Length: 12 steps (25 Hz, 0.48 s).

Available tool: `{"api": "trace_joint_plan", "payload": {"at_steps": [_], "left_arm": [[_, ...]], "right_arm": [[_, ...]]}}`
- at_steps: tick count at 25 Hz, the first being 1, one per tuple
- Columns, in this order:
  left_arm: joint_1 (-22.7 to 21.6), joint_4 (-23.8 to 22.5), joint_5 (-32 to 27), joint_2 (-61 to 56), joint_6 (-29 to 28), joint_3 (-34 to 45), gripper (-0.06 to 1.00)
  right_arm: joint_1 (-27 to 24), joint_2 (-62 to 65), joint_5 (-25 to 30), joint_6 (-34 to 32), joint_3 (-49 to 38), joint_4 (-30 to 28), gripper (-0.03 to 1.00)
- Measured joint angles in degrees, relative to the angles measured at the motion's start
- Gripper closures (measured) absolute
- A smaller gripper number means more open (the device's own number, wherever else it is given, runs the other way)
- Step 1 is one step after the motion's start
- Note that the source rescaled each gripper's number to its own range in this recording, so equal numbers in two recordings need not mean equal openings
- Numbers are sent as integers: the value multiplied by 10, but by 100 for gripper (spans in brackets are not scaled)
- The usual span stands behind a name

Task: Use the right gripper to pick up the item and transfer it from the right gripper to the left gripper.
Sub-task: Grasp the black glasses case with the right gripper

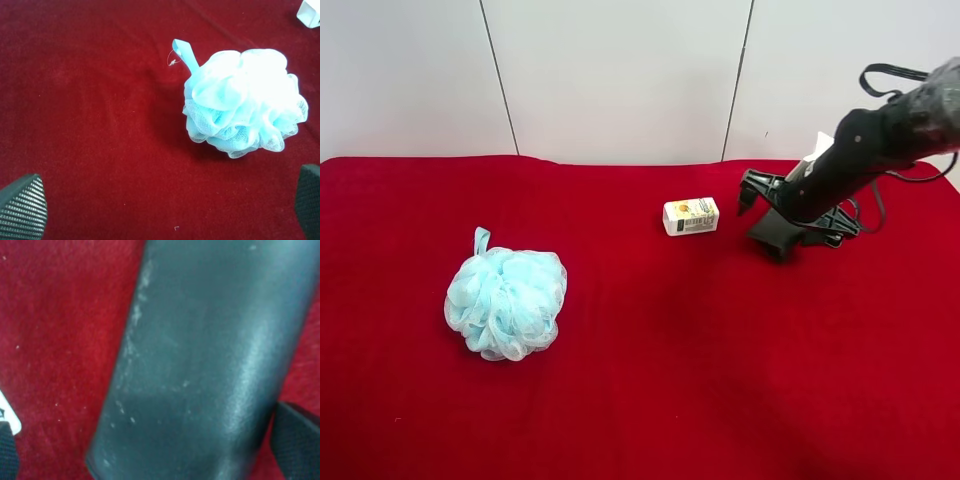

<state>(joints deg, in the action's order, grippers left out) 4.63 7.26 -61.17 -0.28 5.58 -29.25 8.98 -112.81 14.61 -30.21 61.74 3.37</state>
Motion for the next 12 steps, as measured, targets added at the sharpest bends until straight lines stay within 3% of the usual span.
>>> {"api": "trace_joint_plan", "payload": {"at_steps": [12], "left_arm": [[0,0,0,0,0,0,-6]], "right_arm": [[12,-32,24,4,26,44,-3]]}}
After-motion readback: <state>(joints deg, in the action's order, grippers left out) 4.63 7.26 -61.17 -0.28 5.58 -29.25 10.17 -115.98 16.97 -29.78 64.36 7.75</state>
